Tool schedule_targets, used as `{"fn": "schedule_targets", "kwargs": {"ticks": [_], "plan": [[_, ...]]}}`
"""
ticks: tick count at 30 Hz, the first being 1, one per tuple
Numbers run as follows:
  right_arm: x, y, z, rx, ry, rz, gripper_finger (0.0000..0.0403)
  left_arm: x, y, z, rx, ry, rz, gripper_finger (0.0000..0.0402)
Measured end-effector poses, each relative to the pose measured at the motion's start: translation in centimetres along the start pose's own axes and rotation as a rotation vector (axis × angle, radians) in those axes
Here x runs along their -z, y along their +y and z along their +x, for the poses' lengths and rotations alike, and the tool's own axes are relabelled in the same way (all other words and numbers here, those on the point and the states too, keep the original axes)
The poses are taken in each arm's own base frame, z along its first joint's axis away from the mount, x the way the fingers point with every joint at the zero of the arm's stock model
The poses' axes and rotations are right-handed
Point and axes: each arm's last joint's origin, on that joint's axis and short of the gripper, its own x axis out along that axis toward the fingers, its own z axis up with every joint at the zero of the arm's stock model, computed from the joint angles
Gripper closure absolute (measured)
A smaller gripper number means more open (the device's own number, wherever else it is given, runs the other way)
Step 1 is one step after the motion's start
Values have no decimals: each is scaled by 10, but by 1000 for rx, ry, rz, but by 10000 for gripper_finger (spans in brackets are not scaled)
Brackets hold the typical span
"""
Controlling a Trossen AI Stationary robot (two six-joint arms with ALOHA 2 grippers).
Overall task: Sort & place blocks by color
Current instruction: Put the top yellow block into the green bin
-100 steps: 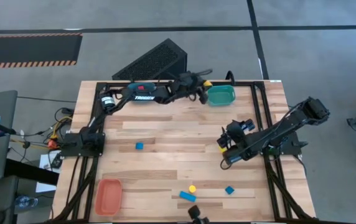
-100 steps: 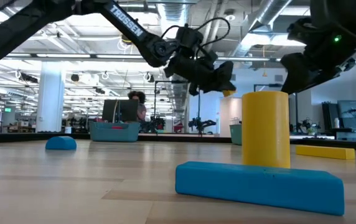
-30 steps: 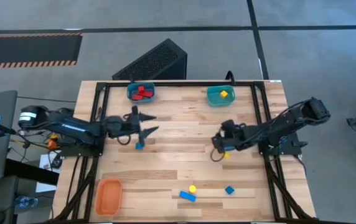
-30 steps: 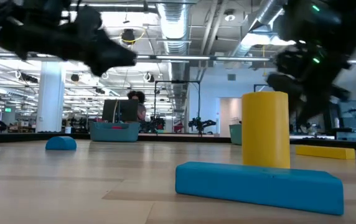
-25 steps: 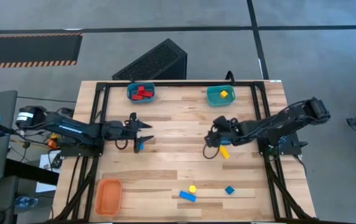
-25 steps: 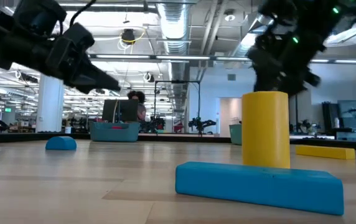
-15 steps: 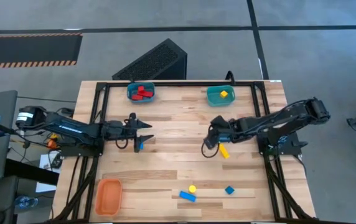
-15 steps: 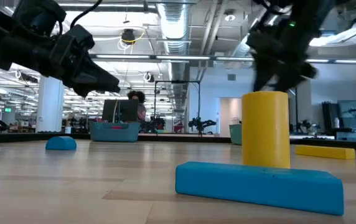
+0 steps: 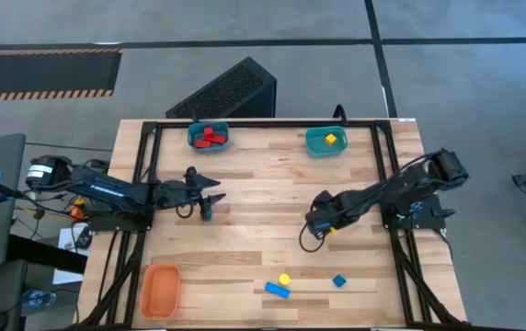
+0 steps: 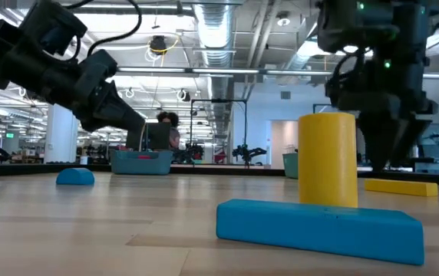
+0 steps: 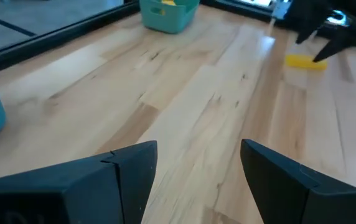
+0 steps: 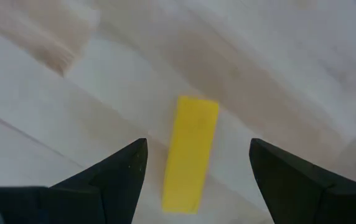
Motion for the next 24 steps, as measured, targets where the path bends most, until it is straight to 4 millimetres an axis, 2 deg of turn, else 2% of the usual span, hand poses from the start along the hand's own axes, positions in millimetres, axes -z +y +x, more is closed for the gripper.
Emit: {"fn": "schedule_targets", "kwargs": {"ticks": [7,13,16,19,22,24], "plan": [[5,16,26,-4,124,-61,100,-1,-3,6,11,-37,53,180],[0,18,29,-35,138,-61,131,-2,-5,10,24,-75,77,180],[3,19,25,-59,124,-90,173,-1,-5,12,16,-69,84,180],[7,21,22,-77,108,-107,236,1,-5,15,-1,-69,99,180],[10,22,21,-52,43,-148,302,-1,-7,20,1,-88,90,180],[12,21,20,-15,-15,-197,327,-1,-9,24,7,-95,78,180]]}}
